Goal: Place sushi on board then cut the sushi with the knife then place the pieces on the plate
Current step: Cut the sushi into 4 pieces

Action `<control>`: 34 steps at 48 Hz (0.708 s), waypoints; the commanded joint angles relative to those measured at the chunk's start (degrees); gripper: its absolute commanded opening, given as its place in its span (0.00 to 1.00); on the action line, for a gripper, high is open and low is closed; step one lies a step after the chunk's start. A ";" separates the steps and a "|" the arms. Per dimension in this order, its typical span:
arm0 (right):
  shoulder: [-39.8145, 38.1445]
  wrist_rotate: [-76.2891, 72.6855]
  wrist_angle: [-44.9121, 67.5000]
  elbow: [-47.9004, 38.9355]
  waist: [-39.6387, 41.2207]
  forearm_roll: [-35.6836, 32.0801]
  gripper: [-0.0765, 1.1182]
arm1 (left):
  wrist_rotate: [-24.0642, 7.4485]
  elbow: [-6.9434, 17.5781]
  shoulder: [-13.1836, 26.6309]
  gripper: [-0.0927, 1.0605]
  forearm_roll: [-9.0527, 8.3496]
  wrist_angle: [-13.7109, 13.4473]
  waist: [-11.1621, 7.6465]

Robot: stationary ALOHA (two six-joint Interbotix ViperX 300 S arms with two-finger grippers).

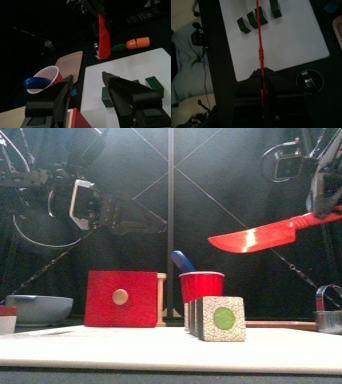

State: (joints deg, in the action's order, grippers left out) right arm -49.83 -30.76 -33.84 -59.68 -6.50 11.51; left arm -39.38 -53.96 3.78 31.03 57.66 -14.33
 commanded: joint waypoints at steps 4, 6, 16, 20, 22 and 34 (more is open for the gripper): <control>1.49 -19.25 5.19 -4.39 -9.40 -4.31 0.29 | 0.09 0.35 -0.35 0.83 0.00 0.26 0.09; 2.02 -23.73 6.33 -5.19 -12.04 -5.89 0.29 | 0.09 0.18 -0.35 0.83 0.00 0.26 0.00; 3.52 -41.13 8.00 -6.15 -17.58 -14.94 0.29 | 0.09 0.00 0.18 0.83 0.09 0.26 0.00; 3.34 -46.76 7.12 -6.24 -17.58 -16.96 0.29 | 0.09 0.00 0.35 0.83 0.09 0.26 0.00; 3.25 -50.10 6.24 -6.06 -17.58 -17.58 0.29 | 0.09 0.00 0.62 0.83 0.09 0.18 -0.09; 3.34 -67.85 2.55 -4.04 -17.67 -18.19 0.29 | 0.09 -0.26 1.41 0.83 0.97 0.18 0.00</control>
State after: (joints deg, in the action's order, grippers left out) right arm -47.11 -94.48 -30.94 -65.65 -23.99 -6.33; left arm -39.38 -54.76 5.45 31.64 57.57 -14.41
